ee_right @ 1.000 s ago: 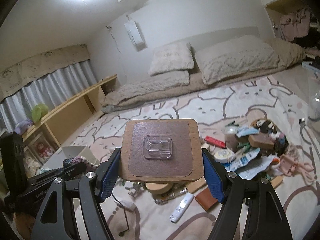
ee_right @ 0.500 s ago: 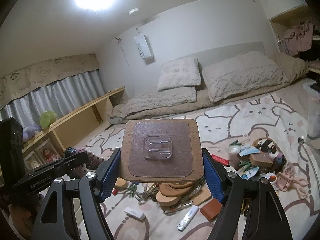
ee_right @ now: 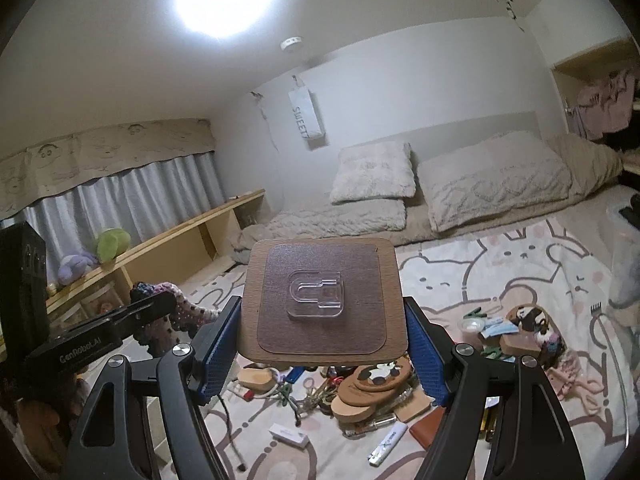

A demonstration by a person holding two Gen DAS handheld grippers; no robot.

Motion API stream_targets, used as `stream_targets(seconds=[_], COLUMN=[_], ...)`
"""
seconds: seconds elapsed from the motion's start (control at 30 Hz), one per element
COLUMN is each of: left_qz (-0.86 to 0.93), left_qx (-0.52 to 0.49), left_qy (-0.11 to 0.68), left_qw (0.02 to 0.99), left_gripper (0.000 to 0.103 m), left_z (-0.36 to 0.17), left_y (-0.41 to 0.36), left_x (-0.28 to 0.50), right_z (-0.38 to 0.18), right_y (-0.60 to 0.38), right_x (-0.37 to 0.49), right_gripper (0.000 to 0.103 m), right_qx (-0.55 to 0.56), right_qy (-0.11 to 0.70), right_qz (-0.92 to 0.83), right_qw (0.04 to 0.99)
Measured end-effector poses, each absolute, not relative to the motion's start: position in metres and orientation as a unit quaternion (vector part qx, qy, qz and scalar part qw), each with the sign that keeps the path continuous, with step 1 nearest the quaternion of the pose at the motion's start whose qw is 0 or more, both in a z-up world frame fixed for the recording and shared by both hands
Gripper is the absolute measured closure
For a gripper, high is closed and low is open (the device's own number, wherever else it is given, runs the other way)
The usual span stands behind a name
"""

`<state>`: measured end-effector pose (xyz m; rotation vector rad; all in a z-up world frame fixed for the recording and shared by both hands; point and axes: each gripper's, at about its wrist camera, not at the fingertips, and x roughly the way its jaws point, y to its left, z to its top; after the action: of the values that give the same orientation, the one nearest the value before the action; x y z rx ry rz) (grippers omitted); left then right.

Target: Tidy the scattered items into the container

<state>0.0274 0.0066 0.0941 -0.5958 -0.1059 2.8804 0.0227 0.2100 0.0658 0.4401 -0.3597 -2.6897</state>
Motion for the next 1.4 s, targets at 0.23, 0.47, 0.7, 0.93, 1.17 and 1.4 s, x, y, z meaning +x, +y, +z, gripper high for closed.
stream_targets(seconds=[0.23,0.47,0.7,0.93,1.17,1.4], left_qz=[0.979,0.983,0.985,0.987,0.989,0.988], left_qx=[-0.177,-0.159,-0.15,-0.143,-0.14,-0.14], left_qy=[-0.04,-0.043,-0.049,-0.051,-0.054,-0.049], left_qw=[0.092,0.085,0.07,0.042,0.006,-0.033], left_gripper=[0.088,0.088,0.088,0.088,0.088,0.088], left_z=[0.114,0.13,0.138,0.142,0.142,0.142], left_y=[-0.005,-0.016,-0.034,-0.062,-0.101,-0.144], left_x=[0.047,0.063,0.075,0.082,0.088,0.092], right_z=[0.083,0.096,0.107,0.109,0.108,0.109], right_y=[0.2,0.186,0.158,0.123,0.084,0.043], right_x=[0.037,0.048,0.053,0.05,0.041,0.033], right_gripper=[0.026,0.026,0.026,0.026,0.026,0.026], right_qx=[0.145,0.138,0.137,0.145,0.156,0.166], right_qy=[-0.115,-0.107,-0.095,-0.085,-0.086,-0.094], right_qz=[-0.961,-0.96,-0.955,-0.946,-0.933,-0.918], right_qw=[0.204,0.218,0.247,0.277,0.312,0.348])
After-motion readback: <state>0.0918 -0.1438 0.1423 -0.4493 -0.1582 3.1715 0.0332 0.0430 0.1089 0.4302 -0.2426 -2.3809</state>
